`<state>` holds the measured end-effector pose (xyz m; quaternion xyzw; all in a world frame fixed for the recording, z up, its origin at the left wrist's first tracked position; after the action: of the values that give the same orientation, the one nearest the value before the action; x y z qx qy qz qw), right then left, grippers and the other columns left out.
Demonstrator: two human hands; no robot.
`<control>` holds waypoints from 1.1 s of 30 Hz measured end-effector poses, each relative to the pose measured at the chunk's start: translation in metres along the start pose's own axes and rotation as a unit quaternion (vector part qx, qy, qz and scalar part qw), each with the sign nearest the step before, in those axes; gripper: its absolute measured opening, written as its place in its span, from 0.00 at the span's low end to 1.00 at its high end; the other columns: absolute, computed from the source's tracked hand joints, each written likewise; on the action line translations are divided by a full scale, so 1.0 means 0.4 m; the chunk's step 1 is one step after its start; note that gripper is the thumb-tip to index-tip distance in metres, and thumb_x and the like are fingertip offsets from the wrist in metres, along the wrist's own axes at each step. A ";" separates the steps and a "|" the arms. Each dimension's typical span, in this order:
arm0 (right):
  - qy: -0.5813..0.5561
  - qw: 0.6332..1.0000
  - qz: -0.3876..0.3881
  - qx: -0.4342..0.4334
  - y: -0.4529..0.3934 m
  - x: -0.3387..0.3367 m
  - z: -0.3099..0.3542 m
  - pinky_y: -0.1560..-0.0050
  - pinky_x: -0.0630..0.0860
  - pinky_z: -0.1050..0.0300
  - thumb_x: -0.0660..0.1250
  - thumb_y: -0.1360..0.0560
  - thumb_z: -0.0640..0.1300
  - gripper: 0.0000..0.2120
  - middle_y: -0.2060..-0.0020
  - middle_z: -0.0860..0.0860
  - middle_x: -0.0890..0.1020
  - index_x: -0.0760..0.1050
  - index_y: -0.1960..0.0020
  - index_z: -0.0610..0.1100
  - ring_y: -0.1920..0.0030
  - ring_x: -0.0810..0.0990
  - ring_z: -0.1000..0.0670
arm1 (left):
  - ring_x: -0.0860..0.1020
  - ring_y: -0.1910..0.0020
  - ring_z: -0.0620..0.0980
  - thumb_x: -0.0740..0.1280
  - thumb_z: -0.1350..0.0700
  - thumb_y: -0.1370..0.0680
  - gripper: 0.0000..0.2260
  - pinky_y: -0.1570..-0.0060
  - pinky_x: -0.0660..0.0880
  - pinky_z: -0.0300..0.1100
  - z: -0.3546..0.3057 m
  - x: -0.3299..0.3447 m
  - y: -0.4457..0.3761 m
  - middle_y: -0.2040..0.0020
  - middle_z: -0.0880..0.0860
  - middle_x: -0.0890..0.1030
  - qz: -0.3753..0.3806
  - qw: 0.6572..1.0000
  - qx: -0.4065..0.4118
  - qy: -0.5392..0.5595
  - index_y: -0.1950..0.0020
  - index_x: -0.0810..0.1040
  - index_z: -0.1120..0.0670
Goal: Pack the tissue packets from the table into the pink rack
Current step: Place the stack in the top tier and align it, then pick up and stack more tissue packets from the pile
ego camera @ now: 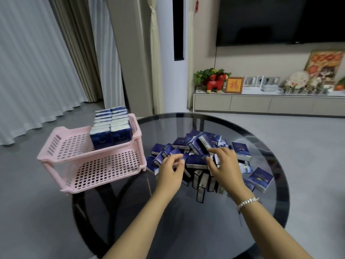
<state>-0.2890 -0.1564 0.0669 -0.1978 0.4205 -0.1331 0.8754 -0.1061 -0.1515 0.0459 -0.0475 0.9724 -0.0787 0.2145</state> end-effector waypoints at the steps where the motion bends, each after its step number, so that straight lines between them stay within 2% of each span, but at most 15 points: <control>1: 0.017 1.000 -0.008 0.004 -0.006 -0.003 -0.019 0.46 0.61 0.61 0.67 0.25 0.46 0.13 0.48 0.50 0.77 0.77 0.42 0.46 0.45 0.71 0.46 | 0.74 0.48 0.39 0.62 0.54 0.20 0.12 0.48 0.69 0.30 0.003 0.017 -0.011 0.39 0.50 0.74 0.000 1.000 -0.006 -0.003 0.38 0.75 0.53; 5: 0.061 0.998 0.020 0.029 -0.008 0.018 -0.069 0.43 0.58 0.57 0.64 0.24 0.51 0.16 0.43 0.52 0.75 0.75 0.38 0.50 0.41 0.66 0.48 | 0.74 0.46 0.46 0.64 0.49 0.21 0.16 0.41 0.71 0.40 0.019 0.072 -0.039 0.40 0.49 0.69 0.012 0.998 -0.045 -0.029 0.35 0.74 0.52; 10: 0.075 0.996 0.046 0.023 0.006 0.046 -0.080 0.46 0.50 0.59 0.60 0.22 0.53 0.16 0.43 0.56 0.78 0.75 0.37 0.52 0.40 0.63 0.50 | 0.73 0.50 0.44 0.65 0.48 0.22 0.17 0.46 0.71 0.38 0.024 0.090 -0.048 0.39 0.49 0.72 0.001 0.998 -0.052 -0.025 0.35 0.74 0.51; 13: 0.029 0.998 0.039 0.030 0.009 0.043 -0.070 0.43 0.49 0.58 0.55 0.21 0.55 0.17 0.46 0.60 0.78 0.73 0.35 0.55 0.41 0.62 0.54 | 0.73 0.47 0.42 0.67 0.50 0.23 0.18 0.47 0.69 0.36 0.035 0.088 -0.050 0.36 0.51 0.74 -0.006 0.996 -0.079 0.038 0.34 0.74 0.52; 15: -0.009 0.999 0.040 0.028 0.006 0.041 -0.055 0.43 0.48 0.61 0.50 0.22 0.57 0.20 0.50 0.64 0.76 0.69 0.33 0.58 0.43 0.61 0.57 | 0.74 0.47 0.41 0.69 0.52 0.24 0.21 0.46 0.71 0.38 0.043 0.086 -0.047 0.37 0.50 0.75 -0.012 0.987 -0.112 0.112 0.32 0.73 0.53; 19: -0.086 0.993 0.076 0.018 -0.013 0.048 -0.028 0.41 0.49 0.60 0.51 0.20 0.55 0.18 0.52 0.70 0.72 0.62 0.31 0.62 0.43 0.61 0.57 | 0.78 0.46 0.46 0.72 0.57 0.27 0.23 0.42 0.75 0.44 0.049 0.077 -0.038 0.45 0.47 0.78 -0.018 0.958 -0.156 0.241 0.32 0.72 0.53; 21: -0.107 0.988 0.110 0.009 -0.028 0.060 -0.021 0.39 0.50 0.59 0.52 0.19 0.53 0.16 0.51 0.72 0.69 0.60 0.33 0.65 0.43 0.60 0.58 | 0.80 0.50 0.47 0.73 0.58 0.27 0.21 0.45 0.76 0.44 0.056 0.064 -0.043 0.50 0.45 0.78 -0.016 0.950 -0.164 0.265 0.37 0.72 0.51; 23: -0.097 0.988 0.120 -0.014 -0.047 0.062 -0.014 0.41 0.49 0.60 0.52 0.20 0.56 0.16 0.48 0.69 0.70 0.61 0.33 0.66 0.41 0.60 0.58 | 0.80 0.56 0.48 0.73 0.58 0.28 0.19 0.51 0.78 0.44 0.063 0.056 -0.051 0.50 0.48 0.79 -0.002 0.943 -0.172 0.284 0.40 0.71 0.51; 26: -0.069 0.992 0.100 -0.017 -0.091 0.058 -0.020 0.40 0.53 0.58 0.58 0.21 0.54 0.18 0.42 0.59 0.71 0.67 0.32 0.58 0.39 0.60 0.55 | 0.80 0.55 0.49 0.71 0.61 0.26 0.19 0.60 0.76 0.39 0.066 0.050 -0.061 0.48 0.54 0.81 0.022 0.938 -0.160 0.307 0.38 0.72 0.50; 29: -0.044 0.996 0.070 0.021 -0.140 0.059 -0.044 0.35 0.57 0.54 0.61 0.23 0.53 0.22 0.36 0.52 0.71 0.66 0.30 0.51 0.35 0.62 0.50 | 0.81 0.54 0.50 0.68 0.64 0.25 0.18 0.62 0.78 0.37 0.065 0.035 -0.068 0.48 0.55 0.81 0.007 0.933 -0.136 0.333 0.38 0.72 0.51; 33: 0.036 0.987 0.143 0.062 -0.184 0.101 -0.077 0.32 0.57 0.48 0.61 0.23 0.54 0.26 0.31 0.49 0.69 0.61 0.27 0.49 0.30 0.62 0.44 | 0.82 0.53 0.50 0.69 0.63 0.25 0.13 0.59 0.79 0.41 0.089 0.017 -0.067 0.47 0.55 0.80 -0.032 0.924 -0.131 0.358 0.45 0.71 0.53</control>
<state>-0.2936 -0.2451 0.0555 -0.0759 0.4664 -0.0392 0.8804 -0.0958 -0.1835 0.0159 -0.0749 0.9839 0.0313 -0.1590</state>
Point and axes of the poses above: each hand's wrist, its own y-axis away from the middle knuckle, its own x-axis out of the palm, z = x × y, the point moved 8 cm from there along -y, towards the middle knuckle
